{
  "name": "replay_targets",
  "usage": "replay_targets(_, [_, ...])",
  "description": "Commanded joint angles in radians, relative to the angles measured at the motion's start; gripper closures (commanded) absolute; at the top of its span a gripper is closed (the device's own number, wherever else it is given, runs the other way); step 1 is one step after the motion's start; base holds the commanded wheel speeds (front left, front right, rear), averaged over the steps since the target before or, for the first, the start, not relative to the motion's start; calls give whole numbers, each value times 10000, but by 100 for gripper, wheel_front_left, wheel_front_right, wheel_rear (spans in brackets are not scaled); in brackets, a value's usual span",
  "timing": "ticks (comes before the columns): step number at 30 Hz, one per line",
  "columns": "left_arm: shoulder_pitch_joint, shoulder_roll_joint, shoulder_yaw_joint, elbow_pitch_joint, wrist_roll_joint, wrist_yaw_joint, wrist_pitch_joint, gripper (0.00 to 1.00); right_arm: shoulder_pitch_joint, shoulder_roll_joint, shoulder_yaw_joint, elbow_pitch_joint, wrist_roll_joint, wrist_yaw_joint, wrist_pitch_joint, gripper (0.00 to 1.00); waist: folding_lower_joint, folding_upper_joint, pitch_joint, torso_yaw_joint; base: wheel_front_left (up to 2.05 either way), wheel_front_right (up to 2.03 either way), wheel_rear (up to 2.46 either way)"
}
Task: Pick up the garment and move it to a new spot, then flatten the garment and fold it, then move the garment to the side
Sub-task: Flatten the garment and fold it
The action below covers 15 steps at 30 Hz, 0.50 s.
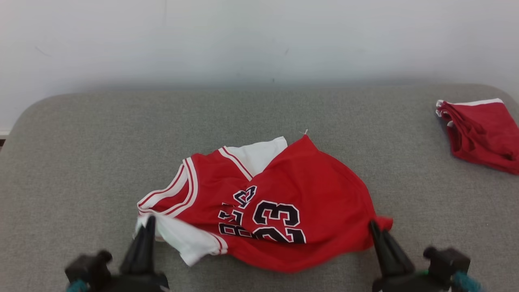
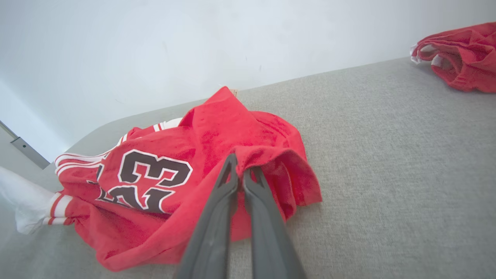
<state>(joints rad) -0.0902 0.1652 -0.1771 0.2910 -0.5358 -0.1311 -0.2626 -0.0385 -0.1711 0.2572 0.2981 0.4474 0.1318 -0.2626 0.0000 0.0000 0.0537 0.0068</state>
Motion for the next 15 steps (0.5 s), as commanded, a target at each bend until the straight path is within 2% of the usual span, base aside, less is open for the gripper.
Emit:
replay_targets(1, [-287, 116, -19, -142, 4, 9, -30, 100, -292, -117, 33, -134, 83, -21, 18, 100, 0, 0, 148, -86, 0, 0, 0])
replay_targets(8, [-3604, 1341, -338, -967, -362, 9, 1092, 100, -3273, -485, -77, -415, 883, -21, 621, 100, 0, 0, 1291, -354, 0, 0, 0])
replay_targets(15, [-8289, 2382, -474, -538, -777, 9, 2482, 100, -7546, -512, -496, 453, 1600, -21, 1539, 100, 0, 0, 3169, -640, 0, 0, 0])
